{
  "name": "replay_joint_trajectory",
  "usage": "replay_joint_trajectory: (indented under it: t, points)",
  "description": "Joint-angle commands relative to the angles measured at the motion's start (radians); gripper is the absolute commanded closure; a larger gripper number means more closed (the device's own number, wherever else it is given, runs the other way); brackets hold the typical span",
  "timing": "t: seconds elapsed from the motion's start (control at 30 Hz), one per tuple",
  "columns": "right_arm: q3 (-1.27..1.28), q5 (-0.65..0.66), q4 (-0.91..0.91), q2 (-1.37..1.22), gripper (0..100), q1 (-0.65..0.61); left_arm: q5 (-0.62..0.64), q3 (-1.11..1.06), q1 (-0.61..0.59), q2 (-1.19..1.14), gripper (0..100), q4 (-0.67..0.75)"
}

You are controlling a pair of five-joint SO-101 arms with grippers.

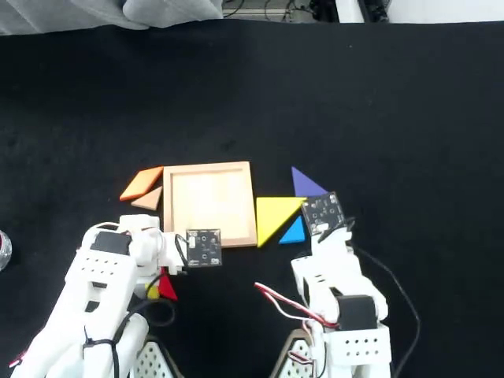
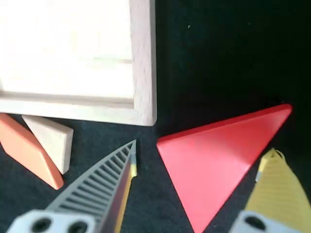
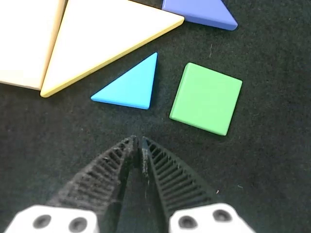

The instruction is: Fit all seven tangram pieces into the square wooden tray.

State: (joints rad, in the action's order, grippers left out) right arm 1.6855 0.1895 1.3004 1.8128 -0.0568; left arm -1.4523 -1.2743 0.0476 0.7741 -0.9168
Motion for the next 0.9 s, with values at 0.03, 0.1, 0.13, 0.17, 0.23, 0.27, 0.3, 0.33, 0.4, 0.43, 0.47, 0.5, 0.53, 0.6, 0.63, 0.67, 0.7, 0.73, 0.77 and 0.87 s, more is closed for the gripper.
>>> replay_joint_trajectory:
  t: [0.03, 0.1, 0.13, 0.17, 0.23, 0.27, 0.3, 0.33, 0.4, 0.43, 0.47, 0.5, 0.53, 0.6, 0.63, 0.67, 0.7, 0.73, 0.77, 0.87]
  points:
    - [-0.001, -0.003, 0.005, 0.079, 98.6, 0.017, -0.166, 0.007, -0.008, -0.020, 62, 0.009]
    - [-0.001, -0.003, 0.005, 0.079, 98.6, 0.017, -0.175, 0.013, -0.008, -0.057, 62, 0.012]
    - [-0.001, -0.003, 0.005, 0.079, 98.6, 0.017, -0.173, 0.019, -0.008, -0.081, 62, 0.012]
    - [-0.001, -0.003, 0.005, 0.079, 98.6, 0.017, -0.173, 0.031, -0.008, -0.106, 62, 0.014]
    - [-0.001, -0.003, 0.005, 0.079, 98.6, 0.017, -0.173, 0.059, -0.008, -0.158, 62, 0.012]
    - [-0.001, -0.003, 0.005, 0.079, 98.6, 0.017, -0.173, 0.071, -0.010, -0.181, 62, 0.012]
    - [-0.001, -0.003, 0.005, 0.079, 98.6, 0.017, -0.173, 0.082, -0.010, -0.203, 62, 0.012]
    - [-0.001, -0.003, 0.005, 0.079, 98.6, 0.017, -0.173, 0.093, -0.010, -0.221, 62, 0.012]
    - [-0.001, -0.003, 0.005, 0.079, 98.6, 0.017, -0.167, 0.107, -0.010, -0.250, 62, 0.012]
    - [-0.001, -0.003, 0.005, 0.079, 98.6, 0.017, -0.157, 0.113, -0.005, -0.262, 62, 0.012]
    - [-0.001, -0.003, 0.005, 0.079, 98.6, 0.017, -0.149, 0.122, -0.004, -0.275, 62, 0.012]
    - [-0.001, -0.003, 0.005, 0.079, 98.6, 0.017, -0.147, 0.128, -0.004, -0.285, 62, 0.012]
    - [-0.001, -0.003, 0.005, 0.079, 98.6, 0.017, -0.147, 0.133, -0.007, -0.293, 62, 0.012]
    - [-0.001, -0.003, 0.005, 0.079, 98.6, 0.017, -0.147, 0.139, -0.008, -0.296, 65, 0.012]
    - [-0.001, -0.003, 0.005, 0.079, 98.6, 0.017, -0.147, 0.137, -0.008, -0.292, 66, 0.011]
    - [-0.001, -0.003, 0.005, 0.079, 98.6, 0.017, -0.147, 0.137, -0.004, -0.292, 67, 0.006]
    - [-0.001, -0.003, 0.005, 0.079, 98.6, 0.017, -0.147, 0.137, -0.001, -0.292, 68, 0.006]
    - [-0.001, -0.003, 0.005, 0.079, 98.6, 0.017, -0.147, 0.137, -0.001, -0.292, 68, 0.006]
    - [-0.001, -0.003, 0.005, 0.079, 98.6, 0.017, -0.147, 0.137, 0.001, -0.292, 68, 0.009]
    - [-0.001, -0.003, 0.005, 0.079, 98.6, 0.017, -0.146, 0.137, 0.001, -0.292, 68, 0.011]
